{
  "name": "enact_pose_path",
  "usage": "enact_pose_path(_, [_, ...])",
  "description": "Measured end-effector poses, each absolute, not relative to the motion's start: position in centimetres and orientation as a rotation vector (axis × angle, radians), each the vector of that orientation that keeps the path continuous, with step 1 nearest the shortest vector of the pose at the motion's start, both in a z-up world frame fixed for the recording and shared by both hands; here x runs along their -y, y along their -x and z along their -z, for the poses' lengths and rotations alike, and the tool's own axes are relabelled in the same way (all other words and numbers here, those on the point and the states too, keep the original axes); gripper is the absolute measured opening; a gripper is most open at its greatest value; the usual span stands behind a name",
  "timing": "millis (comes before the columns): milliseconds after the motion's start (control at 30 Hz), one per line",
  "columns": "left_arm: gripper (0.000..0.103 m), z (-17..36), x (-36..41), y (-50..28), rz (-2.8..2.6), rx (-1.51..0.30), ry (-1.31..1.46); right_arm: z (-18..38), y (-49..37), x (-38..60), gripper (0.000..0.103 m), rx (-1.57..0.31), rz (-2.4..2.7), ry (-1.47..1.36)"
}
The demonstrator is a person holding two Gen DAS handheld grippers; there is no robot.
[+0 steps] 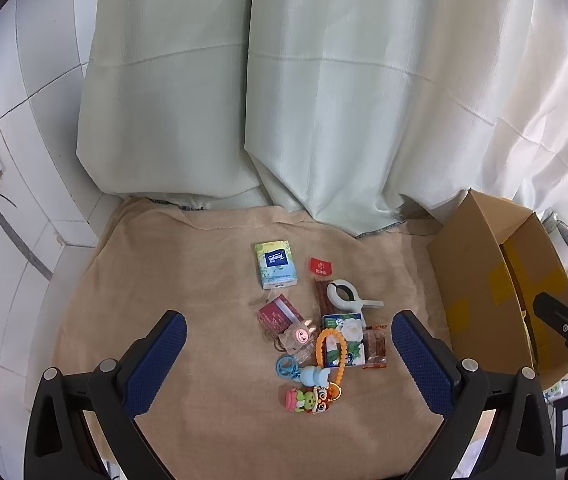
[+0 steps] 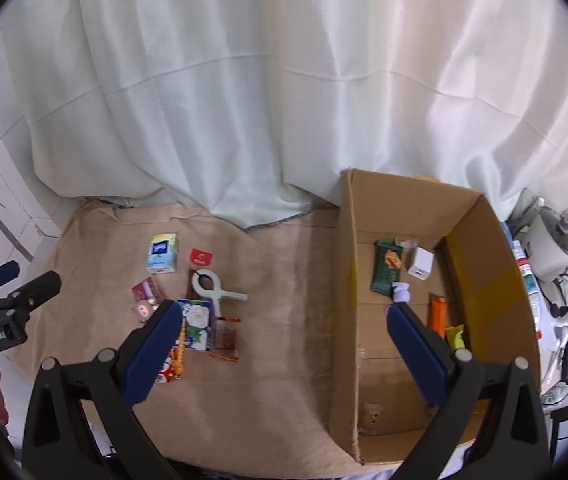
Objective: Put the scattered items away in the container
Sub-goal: 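Move both grippers toward the pile of items on the cloth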
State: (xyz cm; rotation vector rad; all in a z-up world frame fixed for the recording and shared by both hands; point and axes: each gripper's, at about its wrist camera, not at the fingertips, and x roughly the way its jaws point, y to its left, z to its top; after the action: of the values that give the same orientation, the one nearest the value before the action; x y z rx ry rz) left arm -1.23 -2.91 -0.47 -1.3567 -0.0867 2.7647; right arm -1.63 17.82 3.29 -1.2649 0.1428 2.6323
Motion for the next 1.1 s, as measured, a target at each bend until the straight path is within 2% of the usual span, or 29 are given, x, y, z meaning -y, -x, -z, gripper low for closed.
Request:
enact_pose_path(667, [0.103, 0.4, 3.8, 1.0, -2.784, 0.167, 1.329, -3.3, 1.2, -17.7, 0.103, -0.134, -2.648, 1.261])
enact_pose_path(967, [0.103, 2.0, 3.3, 1.1, -2.806, 0.016, 1.392, -3.0, 1.6, -17.3, 0.103, -0.144, -2.677, 1.271])
enact_pose_path(1100, [0.103, 3.5, 3.5, 1.0, -2.788, 0.009, 1.437, -2.4, 1.9, -16.8, 0.103, -0.141, -2.695, 1.294])
